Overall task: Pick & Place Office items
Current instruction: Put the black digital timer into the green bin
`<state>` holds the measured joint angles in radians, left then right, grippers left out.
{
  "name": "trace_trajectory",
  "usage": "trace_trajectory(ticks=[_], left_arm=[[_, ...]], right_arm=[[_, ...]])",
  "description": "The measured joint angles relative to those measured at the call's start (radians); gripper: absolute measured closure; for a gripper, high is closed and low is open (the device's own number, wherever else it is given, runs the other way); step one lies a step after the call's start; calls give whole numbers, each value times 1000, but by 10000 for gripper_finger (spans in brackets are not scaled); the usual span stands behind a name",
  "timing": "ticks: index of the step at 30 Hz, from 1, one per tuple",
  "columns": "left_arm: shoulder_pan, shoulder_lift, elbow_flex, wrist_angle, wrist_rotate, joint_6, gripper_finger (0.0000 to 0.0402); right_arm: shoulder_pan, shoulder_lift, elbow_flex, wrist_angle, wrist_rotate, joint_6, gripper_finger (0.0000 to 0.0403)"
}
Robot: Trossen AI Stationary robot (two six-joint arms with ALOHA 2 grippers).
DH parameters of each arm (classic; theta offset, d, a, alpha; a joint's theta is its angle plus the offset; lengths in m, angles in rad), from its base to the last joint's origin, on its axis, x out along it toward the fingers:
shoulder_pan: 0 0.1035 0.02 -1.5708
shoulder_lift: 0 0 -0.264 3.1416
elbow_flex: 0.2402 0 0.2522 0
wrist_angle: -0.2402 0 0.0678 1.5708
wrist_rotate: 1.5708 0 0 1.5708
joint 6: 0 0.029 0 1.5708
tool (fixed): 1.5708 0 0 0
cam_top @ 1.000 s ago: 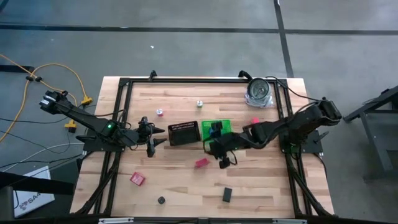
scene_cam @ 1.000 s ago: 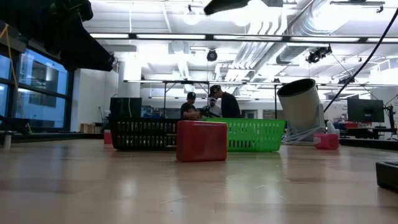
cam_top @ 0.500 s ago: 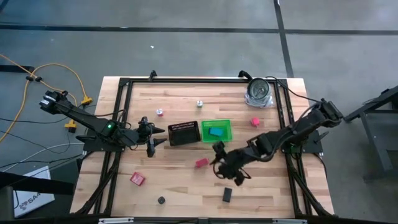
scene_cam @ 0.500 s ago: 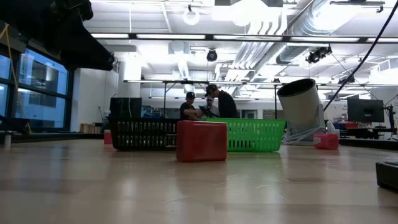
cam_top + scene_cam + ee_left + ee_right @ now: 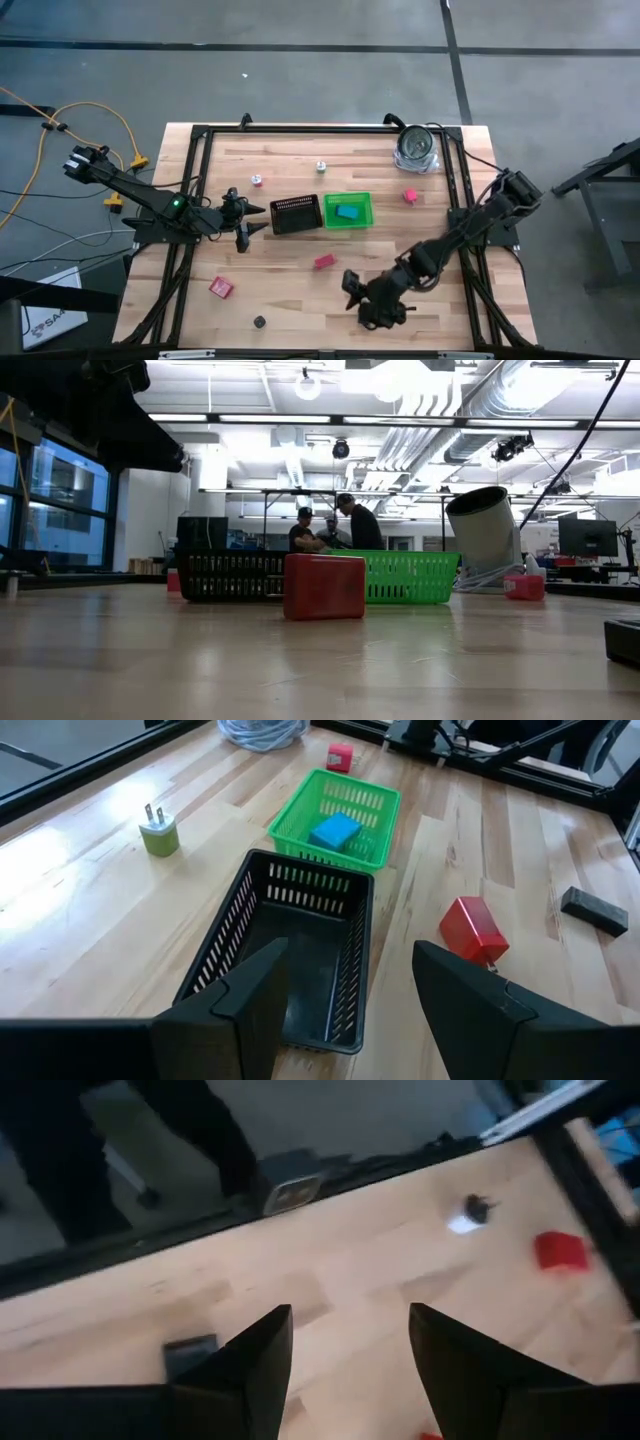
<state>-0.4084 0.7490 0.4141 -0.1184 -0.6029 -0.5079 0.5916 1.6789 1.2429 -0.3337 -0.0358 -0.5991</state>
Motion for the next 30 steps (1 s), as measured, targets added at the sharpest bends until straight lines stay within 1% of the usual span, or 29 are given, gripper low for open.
trace_trajectory(ticks=[2,7,11,18,24,30], left_arm=[[0,0,0,0,0,0,198],[0,0,0,0,0,0,198],[0,0,0,0,0,0,198],[0,0,0,0,0,0,198],[0,0,0,3,0,0,198],[0,0,0,11,0,0,198]], right_arm=[[11,20,-1,-14,-19,-11,214],[11,73,-1,-12,-118,-111,214],[11,110,-1,-15,-149,-131,214],[9,155,-1,-34,-147,-192,214],[5,163,-1,-36,-146,-187,214],[3,166,-1,-60,-120,-185,214]])
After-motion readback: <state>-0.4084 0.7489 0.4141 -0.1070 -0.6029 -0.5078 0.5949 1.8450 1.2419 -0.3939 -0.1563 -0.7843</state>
